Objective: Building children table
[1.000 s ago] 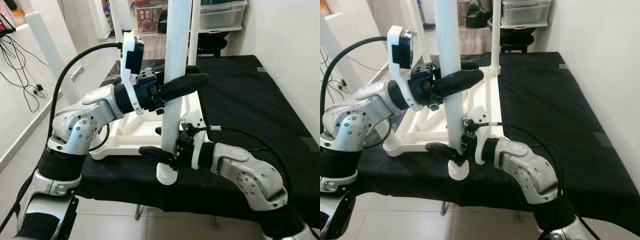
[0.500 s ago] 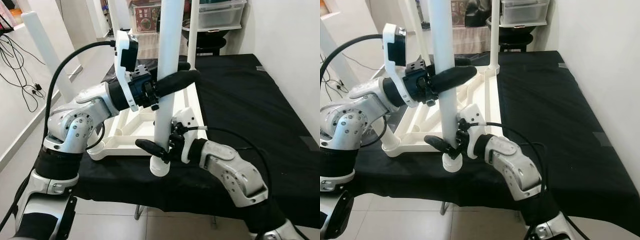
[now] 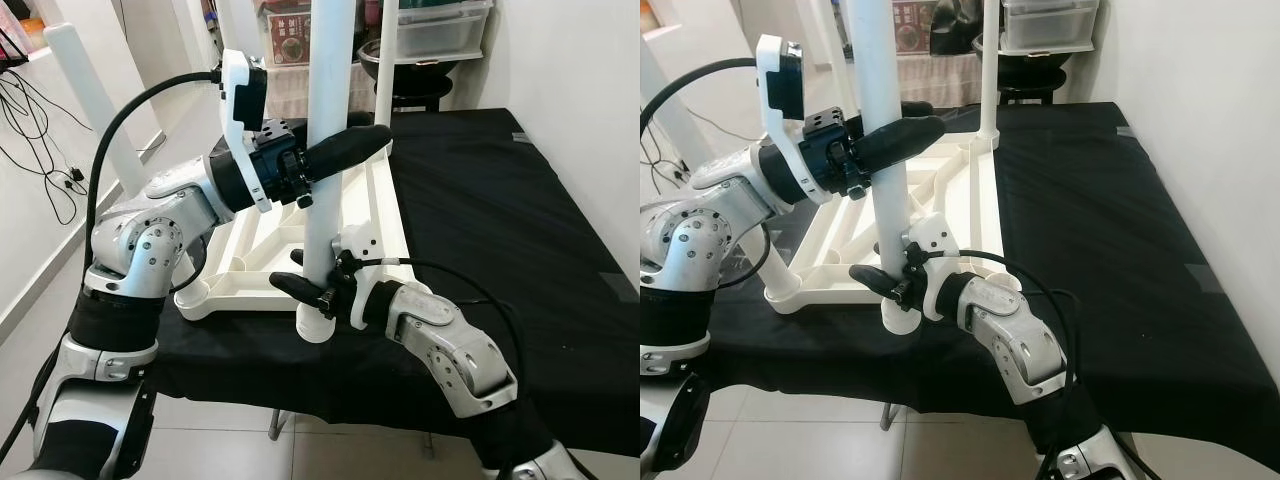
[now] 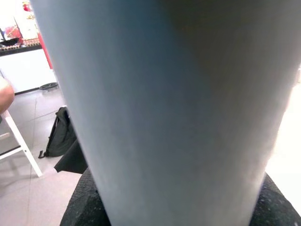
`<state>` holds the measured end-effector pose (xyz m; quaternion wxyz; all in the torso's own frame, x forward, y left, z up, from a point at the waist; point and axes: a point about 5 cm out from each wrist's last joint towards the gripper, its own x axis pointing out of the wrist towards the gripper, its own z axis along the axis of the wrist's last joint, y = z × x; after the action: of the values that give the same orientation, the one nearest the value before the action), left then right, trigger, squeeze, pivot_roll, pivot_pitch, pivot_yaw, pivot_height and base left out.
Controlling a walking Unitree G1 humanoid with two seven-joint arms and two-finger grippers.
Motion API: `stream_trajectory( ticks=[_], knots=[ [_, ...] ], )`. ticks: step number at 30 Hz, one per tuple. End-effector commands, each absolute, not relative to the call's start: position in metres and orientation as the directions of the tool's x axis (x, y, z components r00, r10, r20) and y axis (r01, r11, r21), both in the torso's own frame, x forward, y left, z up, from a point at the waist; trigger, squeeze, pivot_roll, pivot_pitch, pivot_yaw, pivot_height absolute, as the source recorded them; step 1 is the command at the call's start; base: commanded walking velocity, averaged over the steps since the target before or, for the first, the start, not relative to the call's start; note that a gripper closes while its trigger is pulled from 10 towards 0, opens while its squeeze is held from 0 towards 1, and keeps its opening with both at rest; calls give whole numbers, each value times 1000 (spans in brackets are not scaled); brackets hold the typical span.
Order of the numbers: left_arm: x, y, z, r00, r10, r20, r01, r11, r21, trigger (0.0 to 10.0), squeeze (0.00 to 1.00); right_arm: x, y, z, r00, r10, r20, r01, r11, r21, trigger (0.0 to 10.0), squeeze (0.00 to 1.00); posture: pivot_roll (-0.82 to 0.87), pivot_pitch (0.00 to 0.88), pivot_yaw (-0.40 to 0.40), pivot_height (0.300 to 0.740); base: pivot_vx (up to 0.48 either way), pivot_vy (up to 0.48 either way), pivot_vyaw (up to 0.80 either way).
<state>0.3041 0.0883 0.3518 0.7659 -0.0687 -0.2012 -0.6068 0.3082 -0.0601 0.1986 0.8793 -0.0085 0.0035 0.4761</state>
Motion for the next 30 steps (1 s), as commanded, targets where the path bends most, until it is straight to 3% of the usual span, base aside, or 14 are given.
stream_trajectory(
  ticks=[1, 8, 9, 10, 15, 18, 24, 27, 28, 30],
  knots=[
    [288, 69, 362, 23, -905, 425, 974, 117, 196, 0, 0, 303, -42, 184, 497, 864, -74, -865, 501, 37, 0, 0, -34, 83, 66, 740, 0, 0, 0],
    [288, 68, 363, 15, -900, 436, 975, 110, 194, 0, 0, 308, -46, 184, 525, 848, -78, -848, 529, 44, 0, 0, -34, 82, 63, 740, 0, 0, 0],
    [288, 68, 363, 19, -897, 441, 972, 120, 201, 4784, 0, 310, -48, 185, 540, 839, -66, -839, 543, 42, 0, 0, -36, 80, 63, 740, 0, 0, 0],
    [288, 68, 363, 31, -892, 451, 969, 138, 206, 10000, 1000, 312, -49, 187, 555, 830, -54, -829, 557, 41, 0, 0, -38, 79, 64, 740, 0, 0, 0],
    [290, 76, 362, 67, -870, 488, 966, 178, 186, 10000, 1000, 320, -57, 193, 615, 789, -9, -787, 614, 48, 0, 0, -39, 80, 64, 740, 0, 0, 0],
    [297, 92, 364, 150, -837, 527, 952, 266, 151, 10000, 1000, 329, -69, 200, 686, 726, 41, -727, 684, 67, 0, 0, -36, 84, 59, 740, 0, 0, 0],
    [300, 106, 367, 209, -810, 547, 932, 335, 140, 10000, 1000, 337, -79, 210, 740, 664, 108, -673, 733, 98, 0, 0, -36, 85, 55, 740, 0, 0, 0],
    [305, 132, 373, 305, -751, 586, 880, 457, 127, 10000, 1000, 353, -108, 230, 857, 458, 237, -504, 842, 195, 0, 0, -35, 88, 46, 740, 0, 0, 0],
    [305, 132, 373, 305, -751, 586, 880, 457, 127, 10000, 1000, 353, -108, 230, 857, 458, 237, -504, 842, 195, 0, 0, -35, 88, 46, 740, 0, 0, 0],
    [307, 143, 372, 345, -720, 602, 860, 500, 105, 10000, 1000, 361, -128, 238, 906, 309, 288, -390, 874, 291, 0, 0, -35, 90, 42, 740, 0, 0, 0]
  ],
)
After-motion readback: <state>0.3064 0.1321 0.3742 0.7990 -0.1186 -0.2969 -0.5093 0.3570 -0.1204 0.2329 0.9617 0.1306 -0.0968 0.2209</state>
